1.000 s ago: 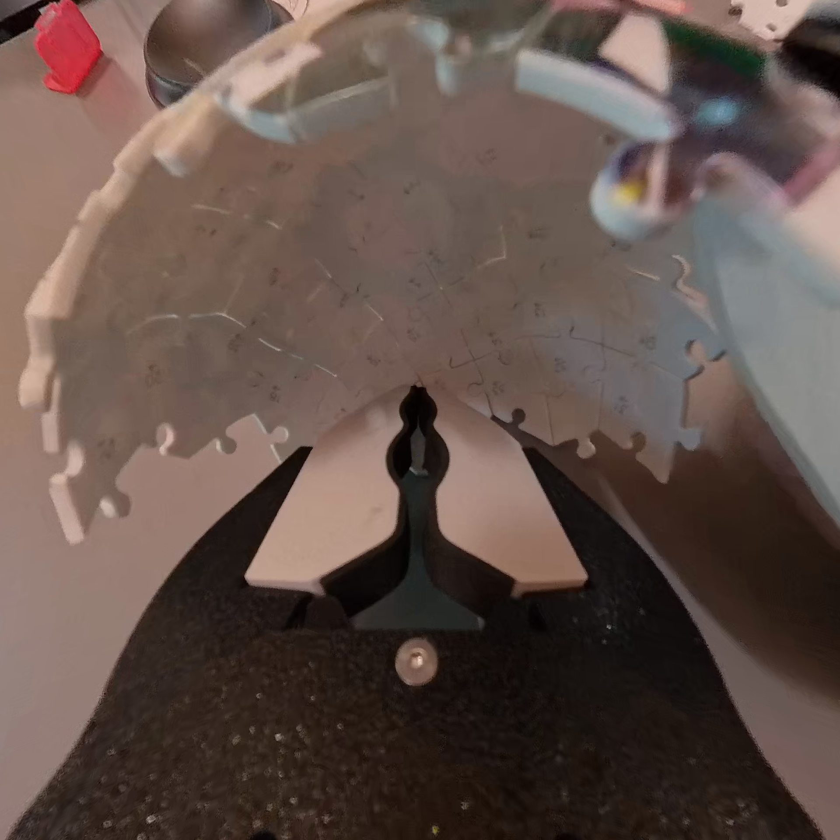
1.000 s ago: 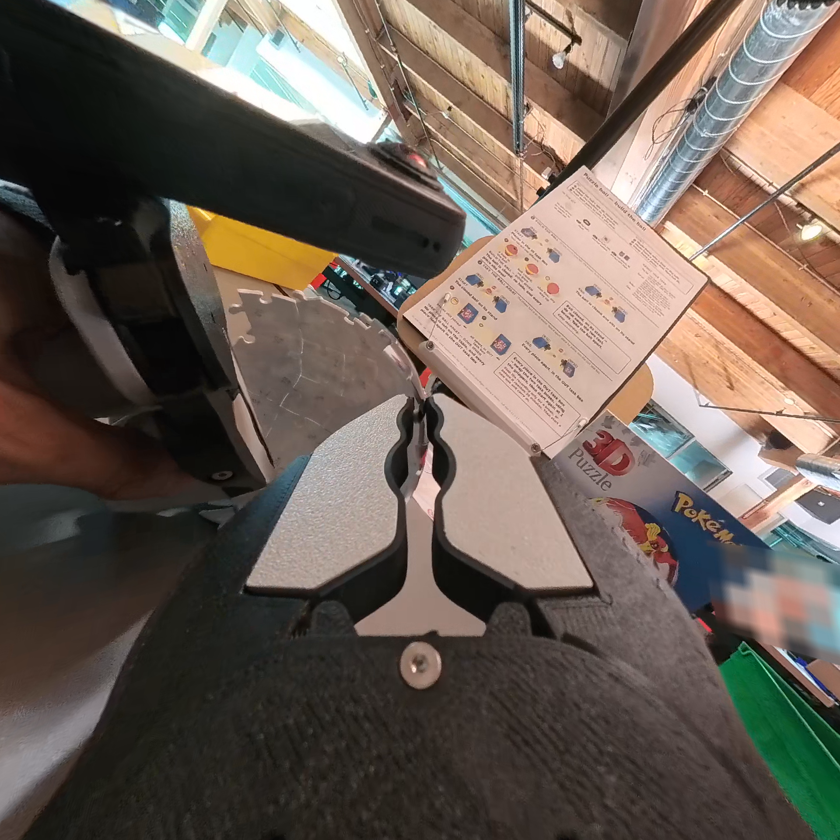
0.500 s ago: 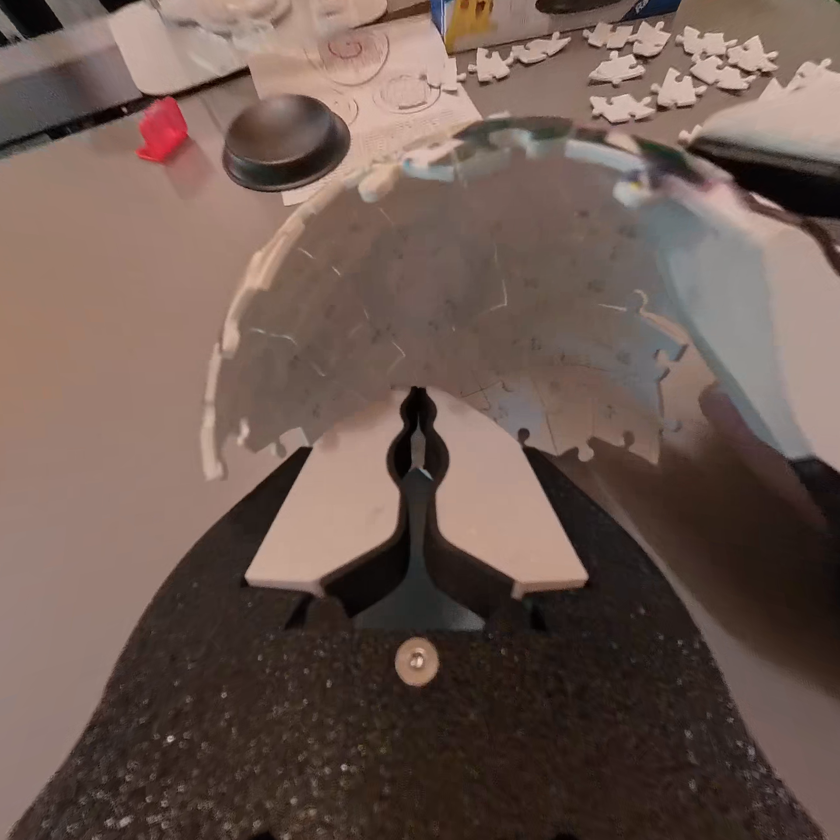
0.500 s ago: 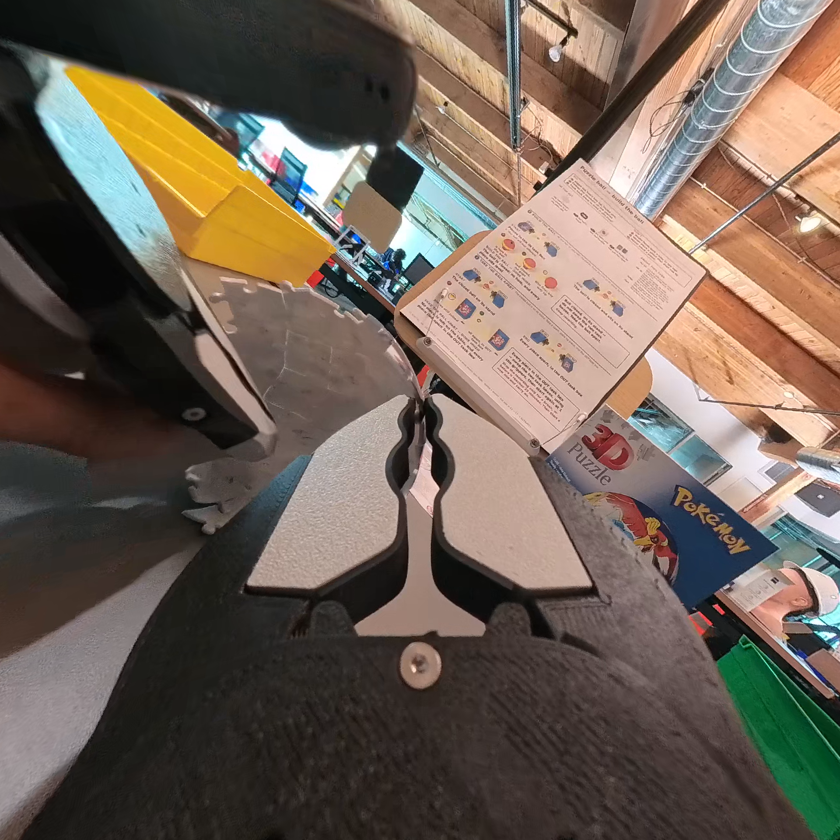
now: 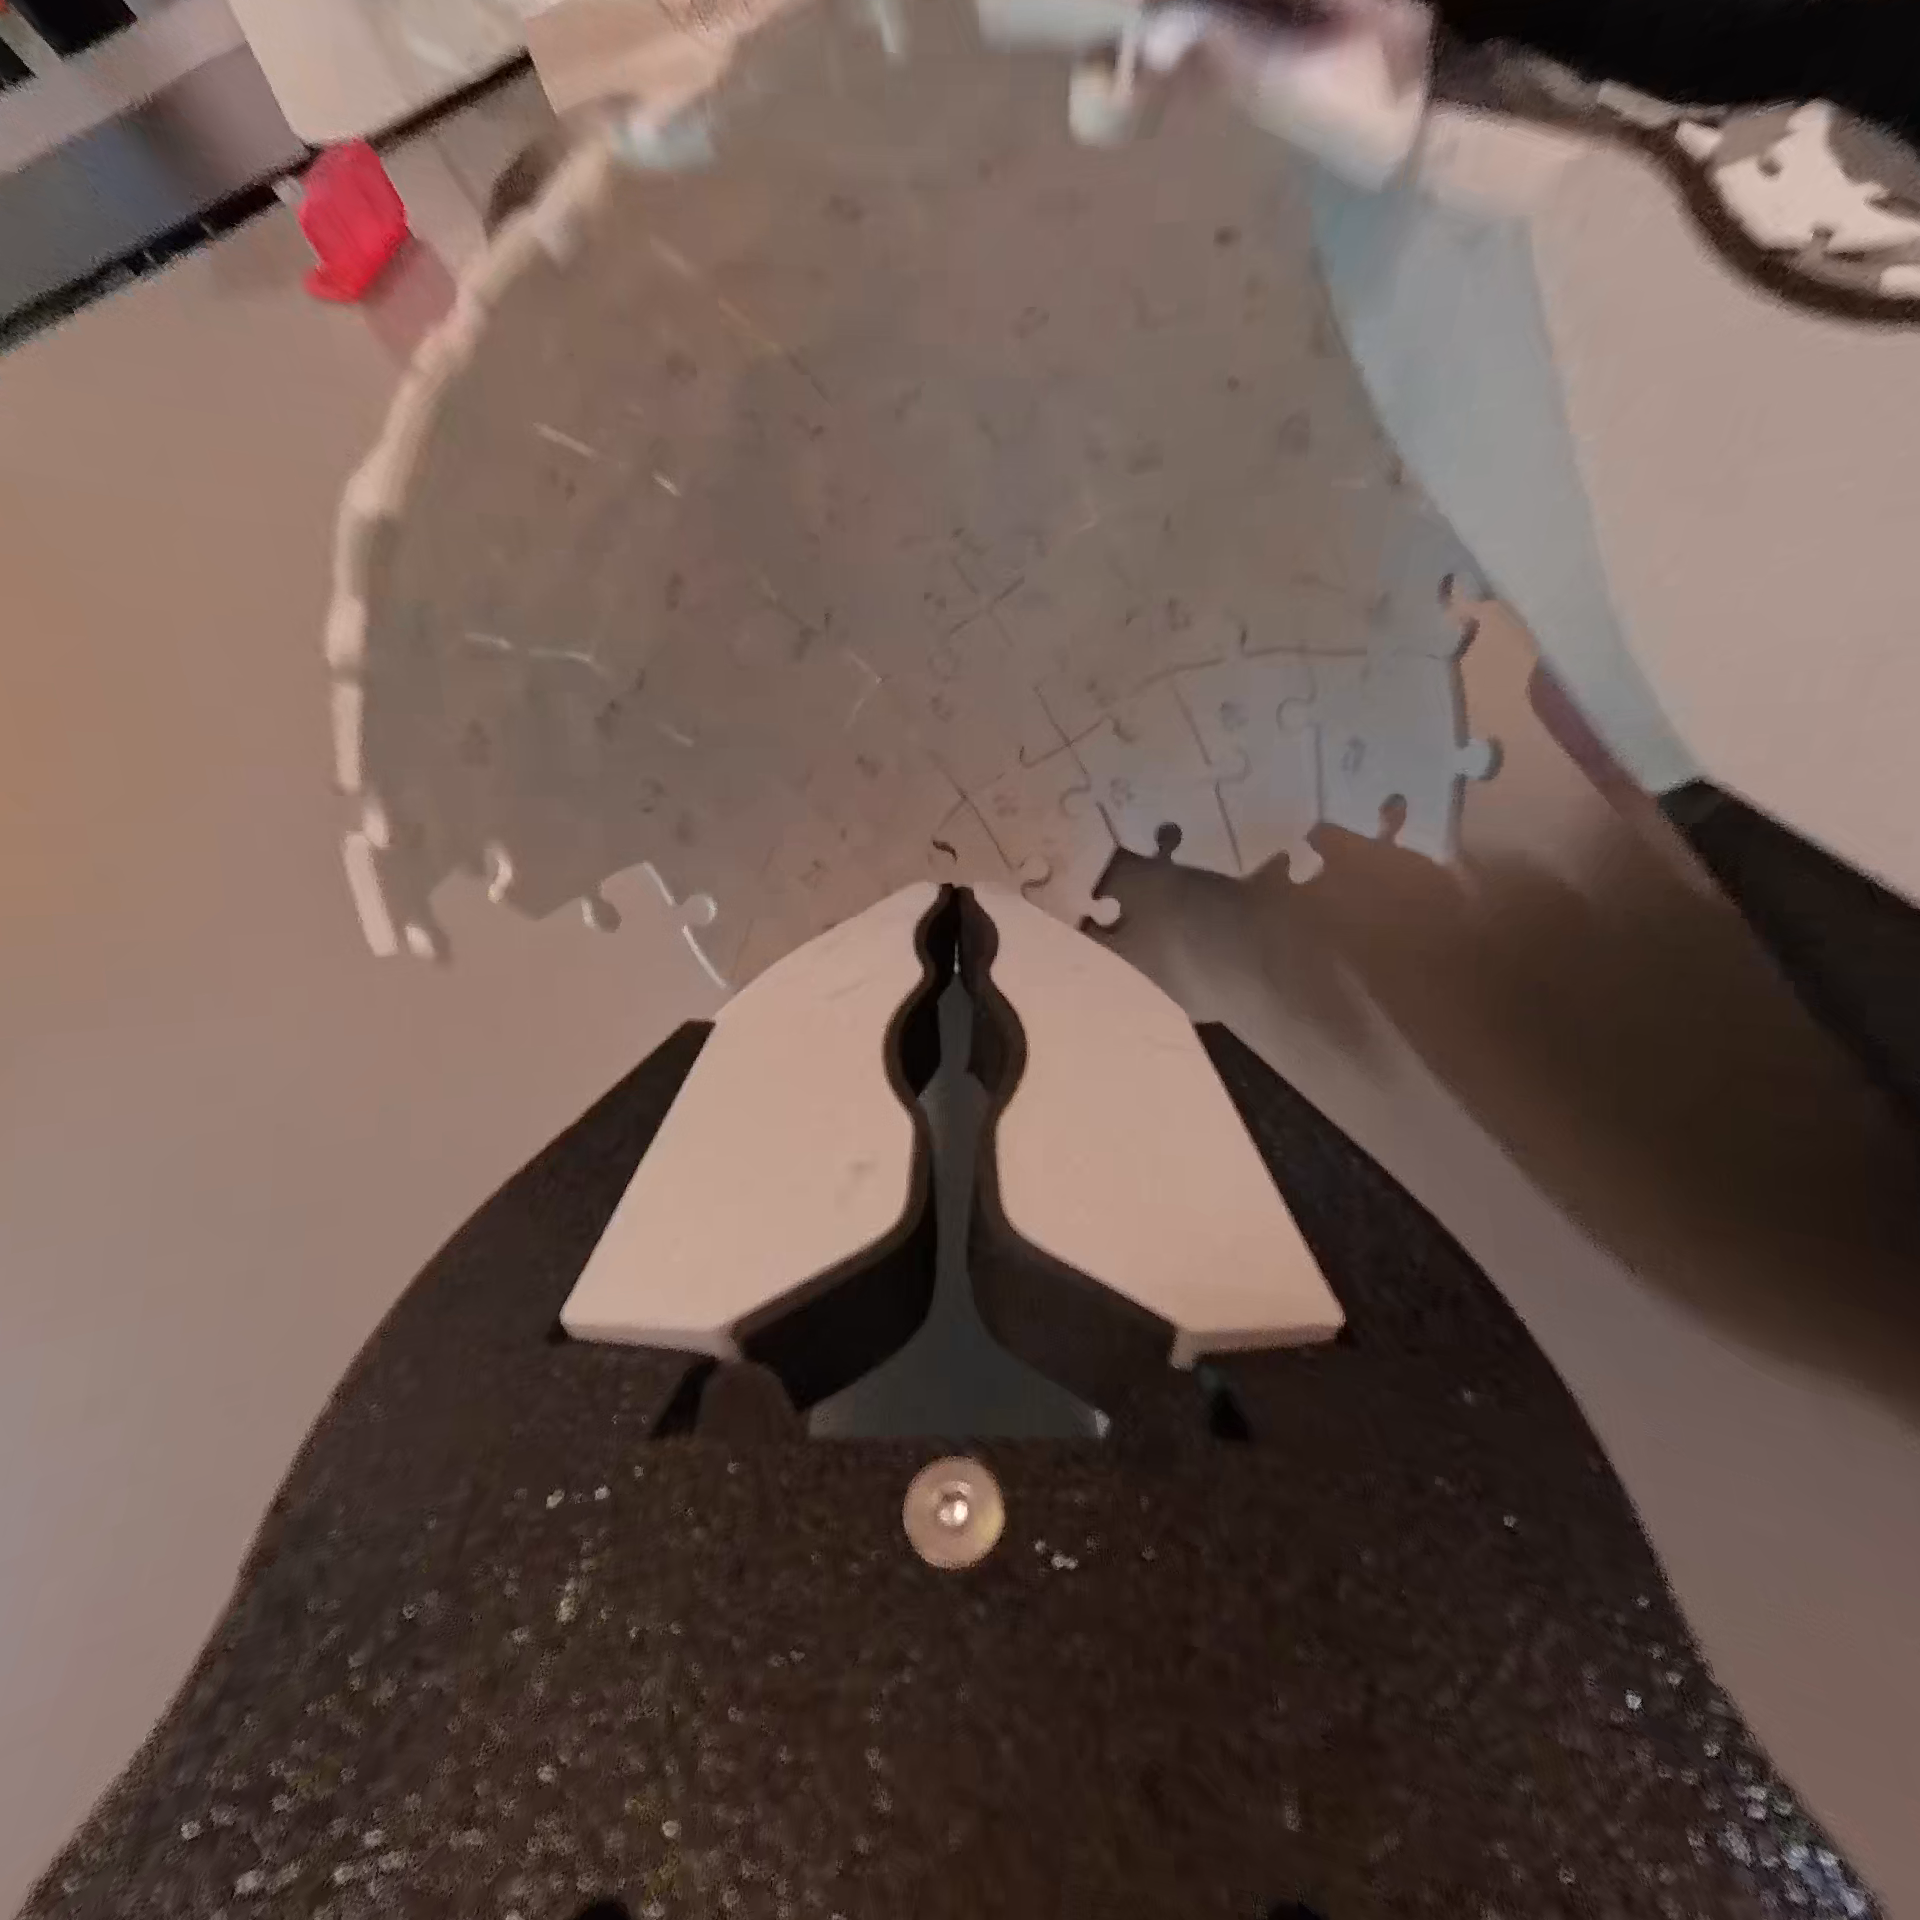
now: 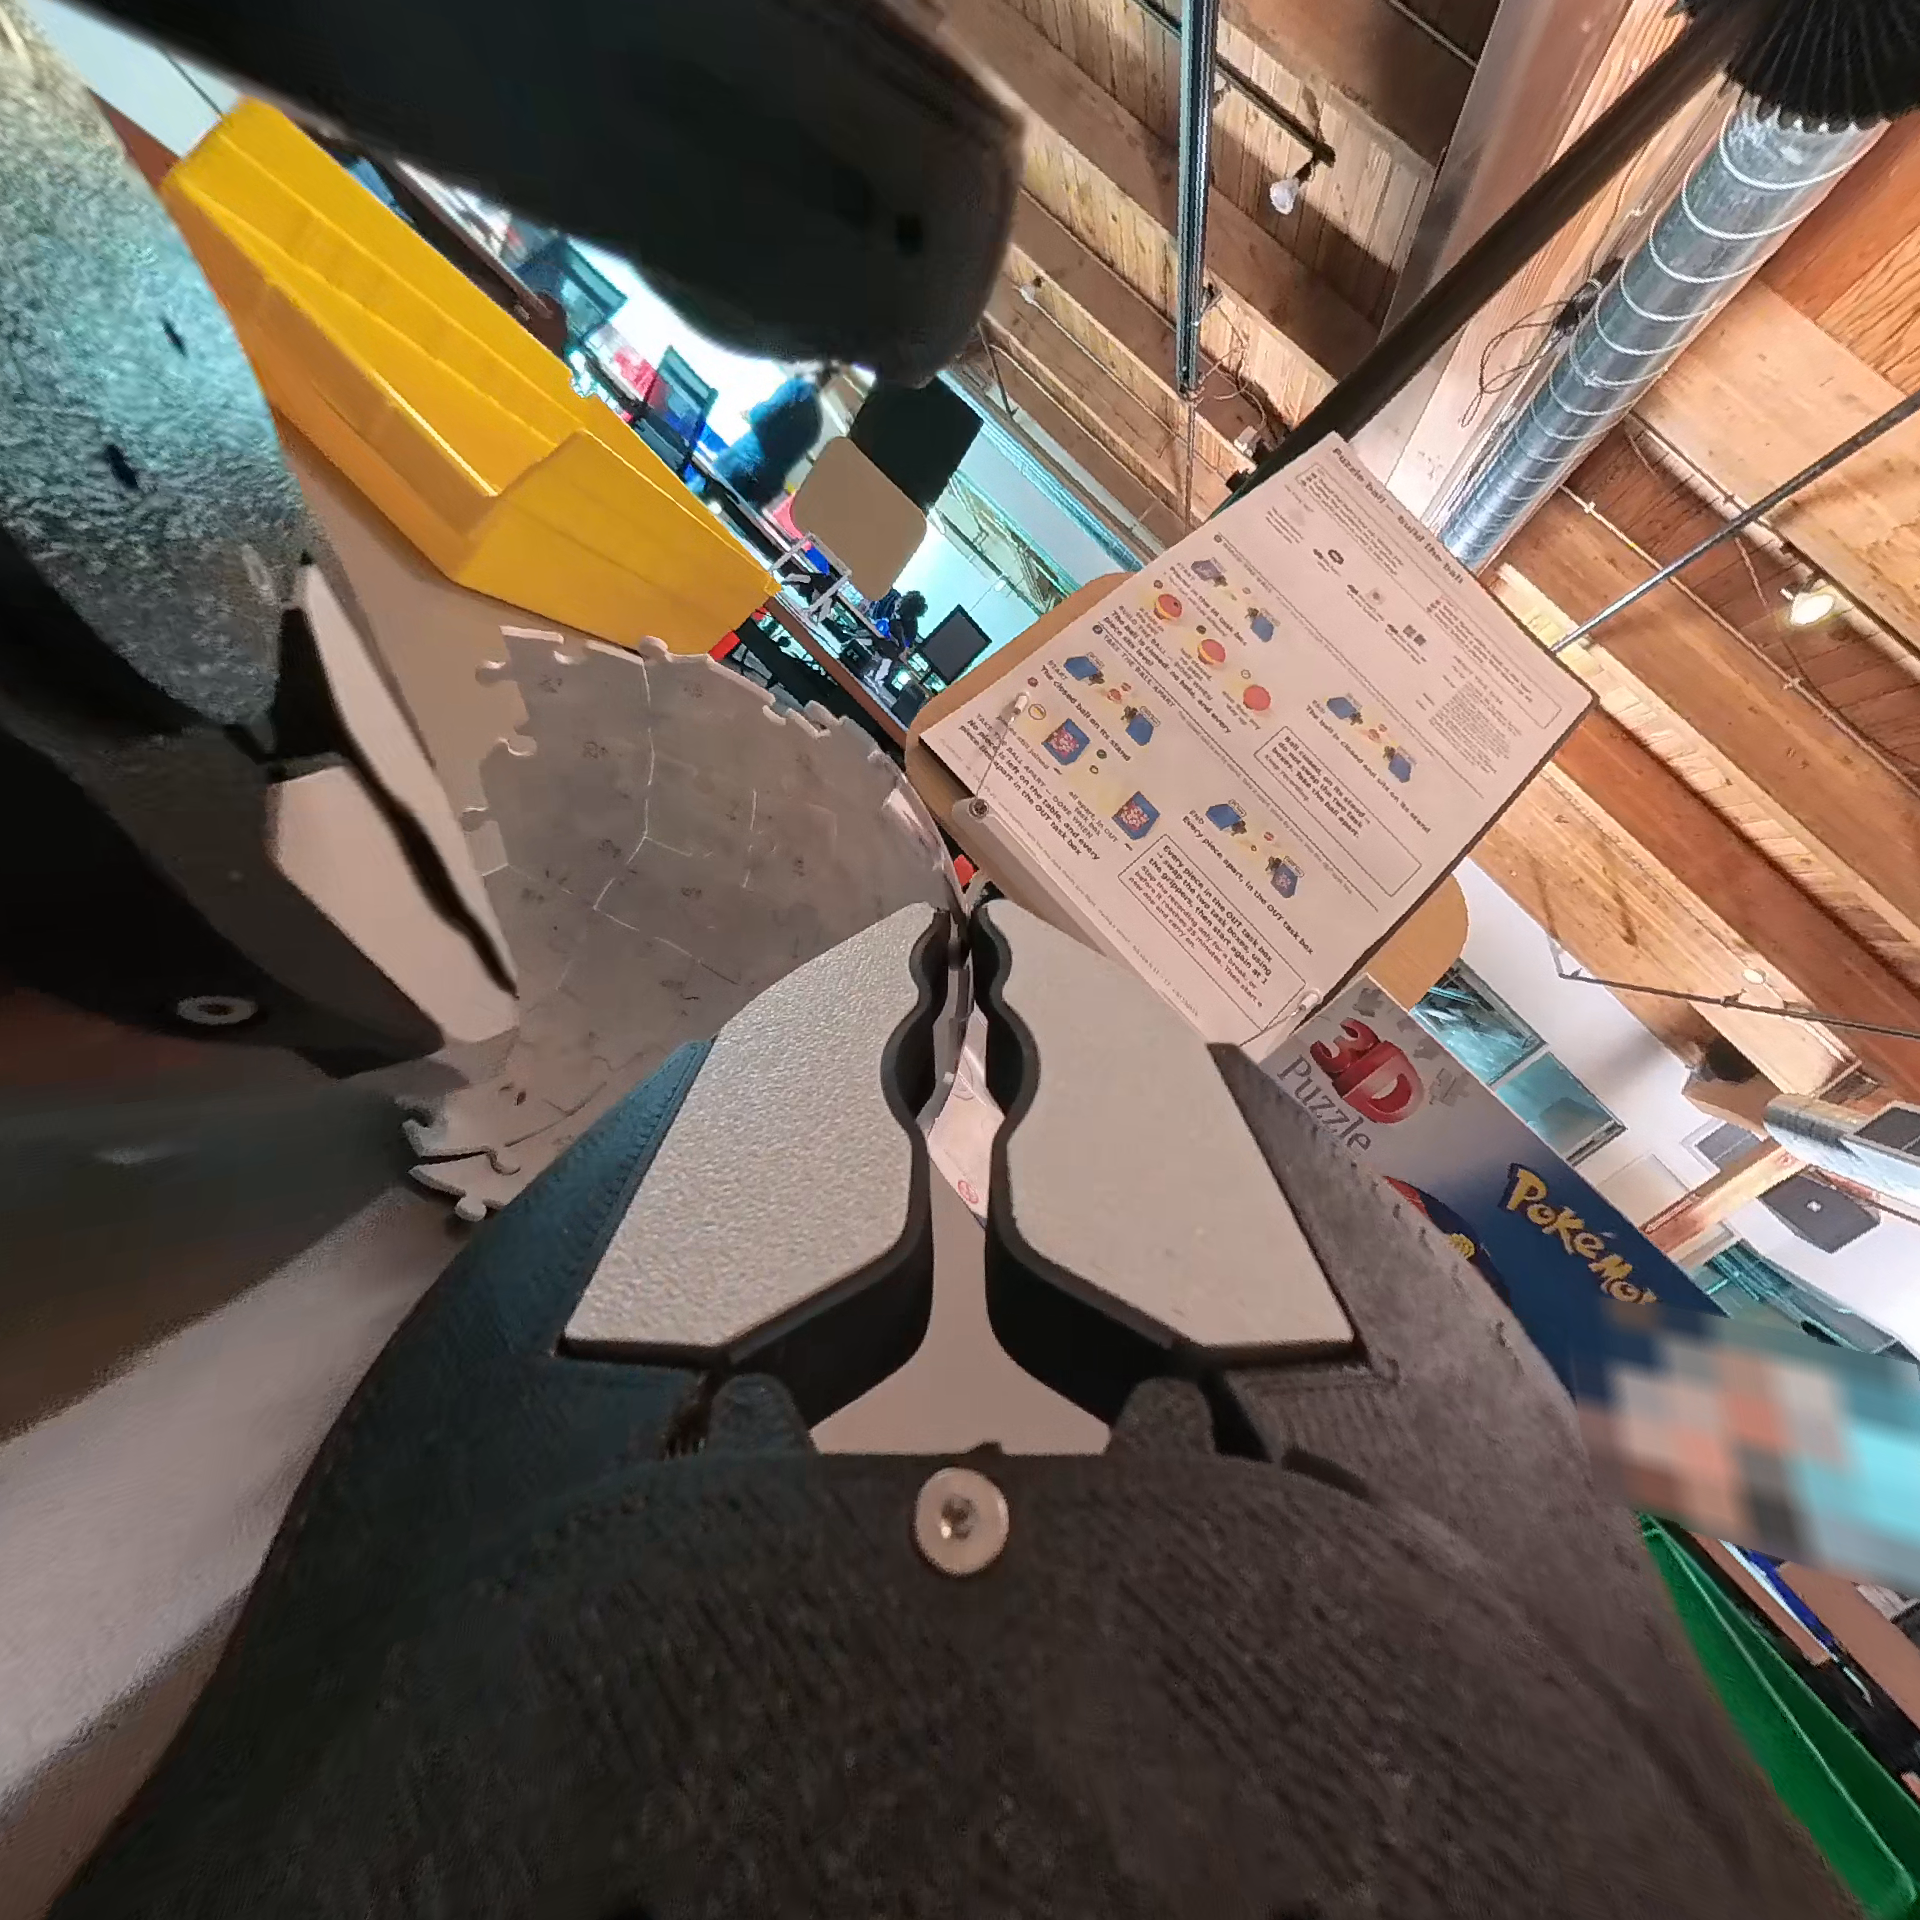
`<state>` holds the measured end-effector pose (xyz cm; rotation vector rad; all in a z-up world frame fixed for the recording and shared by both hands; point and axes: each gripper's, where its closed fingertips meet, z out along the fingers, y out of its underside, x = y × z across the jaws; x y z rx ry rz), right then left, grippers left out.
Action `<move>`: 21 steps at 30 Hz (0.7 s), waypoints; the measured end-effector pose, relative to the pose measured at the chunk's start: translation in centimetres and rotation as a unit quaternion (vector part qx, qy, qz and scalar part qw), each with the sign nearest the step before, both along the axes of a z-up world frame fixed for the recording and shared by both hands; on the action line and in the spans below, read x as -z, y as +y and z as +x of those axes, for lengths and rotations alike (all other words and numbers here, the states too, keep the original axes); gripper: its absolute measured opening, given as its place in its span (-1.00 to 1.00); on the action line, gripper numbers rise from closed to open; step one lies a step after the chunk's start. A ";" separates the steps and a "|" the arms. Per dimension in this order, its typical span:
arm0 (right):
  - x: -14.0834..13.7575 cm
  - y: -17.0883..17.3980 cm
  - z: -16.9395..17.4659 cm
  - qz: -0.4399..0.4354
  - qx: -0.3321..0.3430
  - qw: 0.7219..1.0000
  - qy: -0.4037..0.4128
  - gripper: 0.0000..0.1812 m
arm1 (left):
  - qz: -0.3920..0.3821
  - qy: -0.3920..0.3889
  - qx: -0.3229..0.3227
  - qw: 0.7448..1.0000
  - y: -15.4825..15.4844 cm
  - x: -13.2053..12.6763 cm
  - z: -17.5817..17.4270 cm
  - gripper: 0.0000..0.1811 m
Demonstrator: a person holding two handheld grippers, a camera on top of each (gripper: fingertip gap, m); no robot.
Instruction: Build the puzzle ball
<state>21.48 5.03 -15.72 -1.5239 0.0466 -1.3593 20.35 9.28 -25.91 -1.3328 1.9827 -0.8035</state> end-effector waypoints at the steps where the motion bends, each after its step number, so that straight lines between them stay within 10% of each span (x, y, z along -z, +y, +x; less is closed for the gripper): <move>1: 0.0 0.0 0.0 -0.002 0.000 1.000 -0.002 -0.95 | 0.003 -0.006 -0.002 1.000 0.0 -0.3 0.2 -1.00; 21: -0.5 1.1 -0.8 -0.018 -0.017 0.999 -0.035 -0.96 | 0.016 0.037 -0.021 0.999 0.6 1.2 1.5 -1.00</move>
